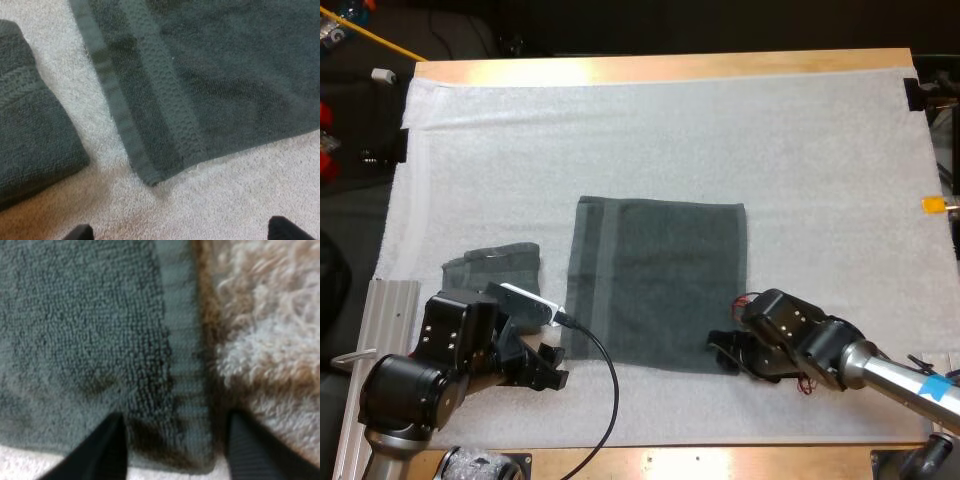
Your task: Pick towel from pile, fold and stack
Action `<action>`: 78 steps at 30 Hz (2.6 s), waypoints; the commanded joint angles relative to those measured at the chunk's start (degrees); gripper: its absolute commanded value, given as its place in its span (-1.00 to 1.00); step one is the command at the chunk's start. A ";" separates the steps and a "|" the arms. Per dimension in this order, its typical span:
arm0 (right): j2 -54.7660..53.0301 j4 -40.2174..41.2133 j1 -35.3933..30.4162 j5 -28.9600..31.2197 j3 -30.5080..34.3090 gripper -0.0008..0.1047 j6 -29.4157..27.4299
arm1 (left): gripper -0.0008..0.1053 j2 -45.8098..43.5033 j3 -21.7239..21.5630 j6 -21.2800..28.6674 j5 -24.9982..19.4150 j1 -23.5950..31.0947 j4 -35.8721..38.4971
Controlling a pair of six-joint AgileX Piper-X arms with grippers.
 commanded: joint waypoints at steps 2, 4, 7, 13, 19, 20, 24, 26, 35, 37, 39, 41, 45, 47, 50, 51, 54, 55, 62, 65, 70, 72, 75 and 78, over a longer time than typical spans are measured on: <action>1.46 -0.80 0.47 -2.16 0.66 -0.38 0.22 | 0.24 -0.12 -0.01 0.01 0.35 -0.04 -0.19; 1.46 -0.80 0.47 -2.15 0.66 -0.50 0.22 | 0.24 -0.12 -0.01 0.01 0.35 -0.04 -0.19; 1.46 -0.80 0.47 -2.15 0.66 -0.76 0.02 | 0.24 -0.12 -0.01 0.01 0.35 -0.04 -0.19; -1.05 -0.80 0.47 -1.86 0.66 -0.99 -2.54 | 0.24 -0.12 -0.01 0.60 0.35 -0.04 -1.82; -7.02 4.76 0.47 2.85 0.66 -0.99 -5.42 | 0.24 0.11 -0.01 0.69 3.64 -0.04 -6.21; -7.79 5.85 0.47 3.84 0.66 -0.99 -5.92 | 0.24 0.29 0.04 0.69 4.47 -0.04 -6.21; -11.04 12.76 0.47 7.39 0.66 -0.99 -8.95 | 0.24 2.72 1.35 0.83 7.93 -0.04 -6.19; -12.18 15.23 0.47 8.34 0.66 -0.99 -9.69 | 0.24 4.20 2.55 0.83 8.12 -0.04 -6.19; -14.22 18.23 0.47 10.99 0.66 -0.99 -11.44 | 0.23 11.89 12.88 1.32 8.67 -3.86 -12.78; -14.22 18.23 0.47 10.99 0.66 -0.99 -11.44 | 0.18 13.45 14.22 1.32 8.63 -6.78 -15.69; -14.22 18.23 0.47 10.99 0.66 -0.99 -11.44 | 0.13 14.76 14.53 1.32 7.34 -10.00 -18.22; -14.22 18.23 0.47 10.99 0.66 -0.99 -11.44 | 0.12 16.18 14.53 1.32 4.24 -12.65 -20.51; -14.22 18.23 0.47 10.99 0.66 -0.99 -11.44 | 0.12 20.18 14.53 1.32 -3.71 -18.67 -23.88; -14.22 18.23 0.47 10.99 0.66 -0.99 -11.44 | 0.12 22.65 14.53 1.32 -4.48 -20.47 -24.69; -14.22 18.23 0.47 10.99 0.66 -0.99 -11.44 | 0.06 27.35 14.53 0.99 -4.71 -22.17 -26.12; -14.22 18.23 0.47 10.99 0.66 -0.99 -11.44 | 0.04 29.12 14.53 0.64 -4.86 -22.23 -26.56; -14.22 18.23 0.47 10.99 0.66 -0.99 -11.44 | 0.02 32.67 14.41 0.47 -4.85 -22.23 -26.95; -14.22 18.23 0.47 10.99 0.66 -0.99 -11.44 | 0.02 33.74 14.40 0.47 -4.85 -22.23 -27.02; -14.22 18.23 0.47 10.99 0.66 -0.99 -11.44 | -0.36 35.89 13.48 -0.68 -4.85 -22.23 -26.99; -14.22 18.23 0.47 10.99 0.66 -0.99 -11.44 | -0.68 35.89 12.15 -0.82 -4.85 -22.23 -26.77; -14.22 18.23 0.47 10.99 0.66 -0.99 -11.62 | -0.99 35.89 9.95 -0.82 -4.85 -22.23 -25.32; -14.22 18.23 0.47 10.99 0.66 -0.99 -11.78 | -0.98 35.84 8.87 -0.82 -4.85 -22.23 -23.67; -14.50 18.23 0.47 10.99 0.61 -0.99 -12.26 | -0.98 34.94 7.11 -0.82 -4.85 -22.23 -20.03; -16.65 18.63 0.47 11.18 0.16 -0.99 -12.26 | -0.98 32.32 5.56 -0.95 -4.48 -22.38 -15.59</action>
